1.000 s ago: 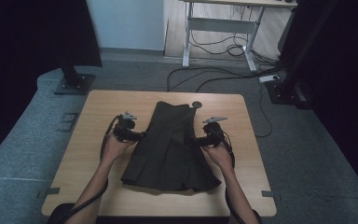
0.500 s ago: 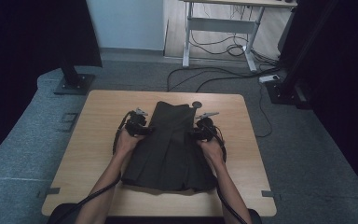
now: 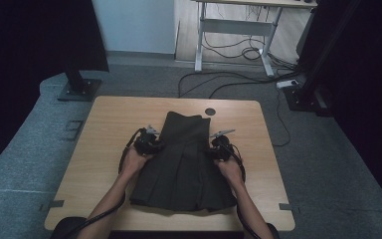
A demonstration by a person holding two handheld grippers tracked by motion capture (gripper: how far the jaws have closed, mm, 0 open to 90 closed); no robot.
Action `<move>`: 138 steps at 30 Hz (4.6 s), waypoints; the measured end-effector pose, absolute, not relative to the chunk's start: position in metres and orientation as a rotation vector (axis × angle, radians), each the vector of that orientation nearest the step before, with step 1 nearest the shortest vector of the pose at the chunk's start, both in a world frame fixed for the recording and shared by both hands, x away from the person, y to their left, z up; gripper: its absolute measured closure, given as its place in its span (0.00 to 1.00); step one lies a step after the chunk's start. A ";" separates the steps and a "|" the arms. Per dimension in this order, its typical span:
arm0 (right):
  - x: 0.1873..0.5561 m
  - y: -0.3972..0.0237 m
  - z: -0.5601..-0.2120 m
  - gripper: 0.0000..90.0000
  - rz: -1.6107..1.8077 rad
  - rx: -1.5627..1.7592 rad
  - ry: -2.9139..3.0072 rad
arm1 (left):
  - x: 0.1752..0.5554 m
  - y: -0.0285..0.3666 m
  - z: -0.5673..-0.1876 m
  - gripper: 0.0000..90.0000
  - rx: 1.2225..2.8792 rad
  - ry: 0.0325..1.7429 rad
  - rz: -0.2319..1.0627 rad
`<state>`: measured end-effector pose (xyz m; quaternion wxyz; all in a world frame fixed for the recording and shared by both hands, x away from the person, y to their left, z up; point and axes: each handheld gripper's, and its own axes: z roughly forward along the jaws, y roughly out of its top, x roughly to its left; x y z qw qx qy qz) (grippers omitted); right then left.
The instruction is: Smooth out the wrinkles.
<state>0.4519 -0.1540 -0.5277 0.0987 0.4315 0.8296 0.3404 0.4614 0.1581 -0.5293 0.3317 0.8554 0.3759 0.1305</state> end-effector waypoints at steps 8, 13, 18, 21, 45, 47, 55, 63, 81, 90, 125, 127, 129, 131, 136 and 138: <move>0.404 -0.156 -0.527 0.86 1.002 1.181 2.541 | 0.410 0.171 -0.530 0.74 2.251 0.920 0.248; 0.387 -0.156 -0.519 0.65 0.962 1.150 2.557 | 0.396 0.176 -0.518 0.60 2.261 0.851 0.231; 0.394 -0.157 -0.501 0.49 1.053 1.188 2.488 | 0.407 0.179 -0.497 0.46 2.162 0.865 0.270; 0.411 -0.152 -0.487 0.39 1.073 1.207 2.439 | 0.423 0.176 -0.487 0.36 2.120 0.913 0.288; 0.491 -0.130 -0.533 0.28 0.952 1.338 2.402 | 0.489 0.161 -0.536 0.26 2.172 1.110 0.260; 0.492 -0.129 -0.536 0.33 0.959 1.314 2.427 | 0.490 0.161 -0.538 0.24 2.184 1.105 0.264; 0.494 -0.123 -0.535 0.37 0.934 1.269 2.453 | 0.490 0.155 -0.541 0.15 2.209 1.112 0.336; 0.490 -0.116 -0.531 0.69 0.930 1.262 2.495 | 0.487 0.151 -0.536 0.39 2.228 1.062 0.292; 0.484 -0.115 -0.514 0.86 0.935 1.213 2.498 | 0.486 0.148 -0.518 0.88 2.207 0.955 0.236; 0.493 -0.120 -0.493 0.86 0.999 1.216 2.449 | 0.498 0.149 -0.495 0.89 2.147 0.938 0.298; 0.432 -0.143 -0.407 0.86 1.247 0.900 2.177 | 0.444 0.148 -0.404 0.94 1.990 0.648 0.598; 0.422 -0.146 -0.411 0.86 1.248 0.884 2.180 | 0.436 0.146 -0.408 0.94 2.005 0.628 0.606; 0.420 -0.146 -0.413 0.86 1.243 0.883 2.185 | 0.435 0.146 -0.410 0.94 2.011 0.625 0.607; 0.418 -0.147 -0.416 0.86 1.234 0.888 2.197 | 0.434 0.144 -0.412 0.94 2.022 0.624 0.606; 0.429 -0.146 -0.420 0.87 1.219 0.942 2.215 | 0.445 0.141 -0.414 0.94 2.037 0.656 0.598; 0.438 -0.145 -0.419 0.87 1.214 0.961 2.220 | 0.455 0.141 -0.412 0.94 2.036 0.681 0.592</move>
